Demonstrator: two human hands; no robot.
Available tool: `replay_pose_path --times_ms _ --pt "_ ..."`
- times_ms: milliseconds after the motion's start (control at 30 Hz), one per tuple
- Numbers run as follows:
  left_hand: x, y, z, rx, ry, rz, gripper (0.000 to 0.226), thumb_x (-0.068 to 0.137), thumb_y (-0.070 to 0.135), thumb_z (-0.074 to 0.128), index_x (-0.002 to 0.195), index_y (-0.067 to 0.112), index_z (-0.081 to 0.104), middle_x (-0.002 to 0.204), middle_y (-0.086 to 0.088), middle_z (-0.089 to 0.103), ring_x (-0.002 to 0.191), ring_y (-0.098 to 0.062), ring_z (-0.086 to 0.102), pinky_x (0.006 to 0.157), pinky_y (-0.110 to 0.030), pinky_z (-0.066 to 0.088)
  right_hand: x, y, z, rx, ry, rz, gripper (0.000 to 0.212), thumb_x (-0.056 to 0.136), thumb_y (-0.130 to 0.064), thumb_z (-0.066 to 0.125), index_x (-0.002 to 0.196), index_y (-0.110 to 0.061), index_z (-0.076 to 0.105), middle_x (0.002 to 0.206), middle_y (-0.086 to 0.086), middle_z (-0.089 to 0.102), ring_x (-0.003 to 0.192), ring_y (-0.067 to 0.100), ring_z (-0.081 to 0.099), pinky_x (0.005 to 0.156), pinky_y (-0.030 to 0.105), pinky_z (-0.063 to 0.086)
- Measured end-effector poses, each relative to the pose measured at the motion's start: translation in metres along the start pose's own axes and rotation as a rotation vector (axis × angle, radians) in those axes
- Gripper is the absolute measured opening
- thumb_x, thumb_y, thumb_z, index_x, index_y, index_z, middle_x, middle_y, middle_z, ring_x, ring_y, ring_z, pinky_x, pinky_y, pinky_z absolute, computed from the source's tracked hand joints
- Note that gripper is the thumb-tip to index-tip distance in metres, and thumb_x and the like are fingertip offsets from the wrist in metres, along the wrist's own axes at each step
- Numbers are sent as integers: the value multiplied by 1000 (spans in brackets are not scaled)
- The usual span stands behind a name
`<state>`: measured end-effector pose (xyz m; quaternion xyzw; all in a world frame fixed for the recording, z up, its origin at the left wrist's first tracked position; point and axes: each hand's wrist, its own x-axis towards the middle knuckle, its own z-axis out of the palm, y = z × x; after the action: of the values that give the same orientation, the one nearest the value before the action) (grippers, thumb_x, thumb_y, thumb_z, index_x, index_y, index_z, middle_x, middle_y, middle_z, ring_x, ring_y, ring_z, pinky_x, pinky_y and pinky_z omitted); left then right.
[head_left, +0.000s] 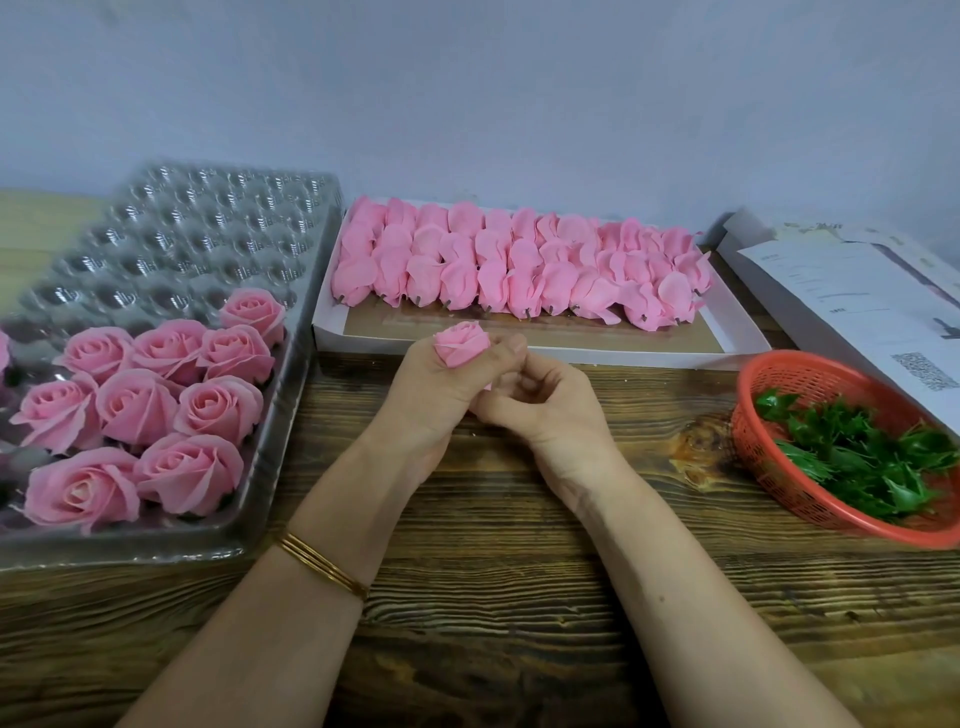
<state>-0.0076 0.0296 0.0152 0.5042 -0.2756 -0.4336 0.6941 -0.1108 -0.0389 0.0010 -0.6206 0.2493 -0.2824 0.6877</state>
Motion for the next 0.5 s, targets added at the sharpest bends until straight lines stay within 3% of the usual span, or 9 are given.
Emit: replay_pose_path --times_ms 167,267,400,500 --pt "2 -1 -2 32 -10 -11 30 68 32 78 87 9 76 85 -10 71 83 -20 70 78 -31 56 -3 -3 1 -41 -3 -47 13 69 -5 77 78 -12 72 68 -3 67 73 13 61 78 26 51" --pt "1 -1 -2 23 -67 -29 43 68 34 78 94 1 73 78 -10 68 73 -17 65 60 -27 49 -3 -5 2 52 -49 44 6 83 5 70 89 6 71 73 12 62 73 23 55 76 30 48" --pt "1 0 -3 34 -85 -56 31 67 35 77 86 11 78 77 -3 71 74 -12 66 59 -21 51 -3 -11 2 181 -114 176 18 89 7 59 80 -3 70 72 10 63 71 15 60 68 19 54" --pt "1 -1 -3 49 -48 -25 26 74 29 74 88 7 76 77 -3 72 72 -10 67 58 -20 52 -3 -13 1 244 -136 223 24 88 7 59 73 -8 72 69 7 65 70 13 64 68 20 56"
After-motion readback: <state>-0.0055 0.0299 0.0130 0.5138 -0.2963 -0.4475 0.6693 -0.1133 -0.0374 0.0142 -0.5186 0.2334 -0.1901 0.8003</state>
